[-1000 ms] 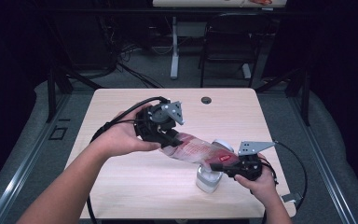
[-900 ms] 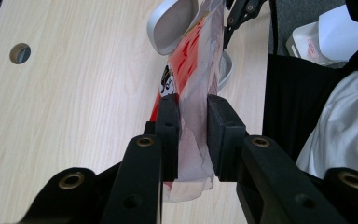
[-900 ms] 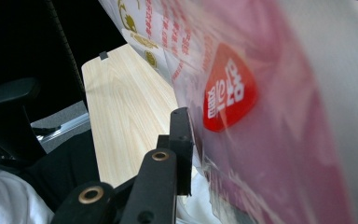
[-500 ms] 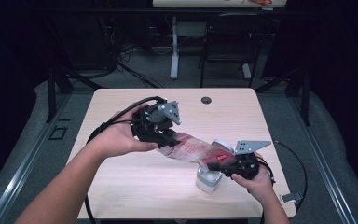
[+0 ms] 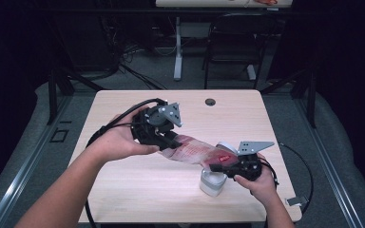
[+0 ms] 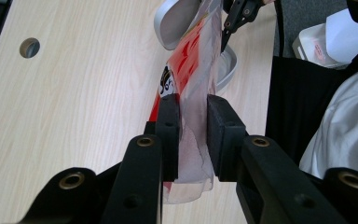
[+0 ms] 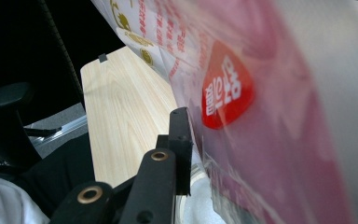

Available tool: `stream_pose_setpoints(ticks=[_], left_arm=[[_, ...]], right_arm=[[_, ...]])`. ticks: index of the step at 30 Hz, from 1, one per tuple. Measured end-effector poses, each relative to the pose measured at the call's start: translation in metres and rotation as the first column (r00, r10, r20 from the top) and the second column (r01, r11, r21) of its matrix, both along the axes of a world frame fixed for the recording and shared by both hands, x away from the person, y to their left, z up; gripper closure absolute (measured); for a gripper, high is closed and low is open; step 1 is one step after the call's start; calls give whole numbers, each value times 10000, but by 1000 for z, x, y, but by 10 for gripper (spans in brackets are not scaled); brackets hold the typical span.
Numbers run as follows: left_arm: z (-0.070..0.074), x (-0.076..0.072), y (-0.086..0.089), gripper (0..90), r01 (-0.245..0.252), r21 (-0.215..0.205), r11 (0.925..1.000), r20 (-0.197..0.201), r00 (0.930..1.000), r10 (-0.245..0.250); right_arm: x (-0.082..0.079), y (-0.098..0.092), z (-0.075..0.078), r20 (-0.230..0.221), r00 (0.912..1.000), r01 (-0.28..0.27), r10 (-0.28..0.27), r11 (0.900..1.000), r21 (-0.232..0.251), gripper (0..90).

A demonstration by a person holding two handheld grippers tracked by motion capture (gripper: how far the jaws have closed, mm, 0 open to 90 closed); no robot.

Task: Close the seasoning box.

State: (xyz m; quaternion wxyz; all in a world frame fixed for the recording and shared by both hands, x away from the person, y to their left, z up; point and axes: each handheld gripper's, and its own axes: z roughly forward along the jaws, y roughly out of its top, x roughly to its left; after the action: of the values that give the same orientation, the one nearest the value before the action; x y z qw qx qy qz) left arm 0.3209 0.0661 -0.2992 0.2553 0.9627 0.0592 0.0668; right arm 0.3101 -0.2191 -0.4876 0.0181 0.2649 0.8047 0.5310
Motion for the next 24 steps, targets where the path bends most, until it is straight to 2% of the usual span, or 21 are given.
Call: stream_pose_setpoints(ticks=[24], left_arm=[[-2,2,-7,761,229,-116,9997,-54,9997,-230]], right_arm=[[-4,-9,1,36,9998,197,-196,9998,-90,813]])
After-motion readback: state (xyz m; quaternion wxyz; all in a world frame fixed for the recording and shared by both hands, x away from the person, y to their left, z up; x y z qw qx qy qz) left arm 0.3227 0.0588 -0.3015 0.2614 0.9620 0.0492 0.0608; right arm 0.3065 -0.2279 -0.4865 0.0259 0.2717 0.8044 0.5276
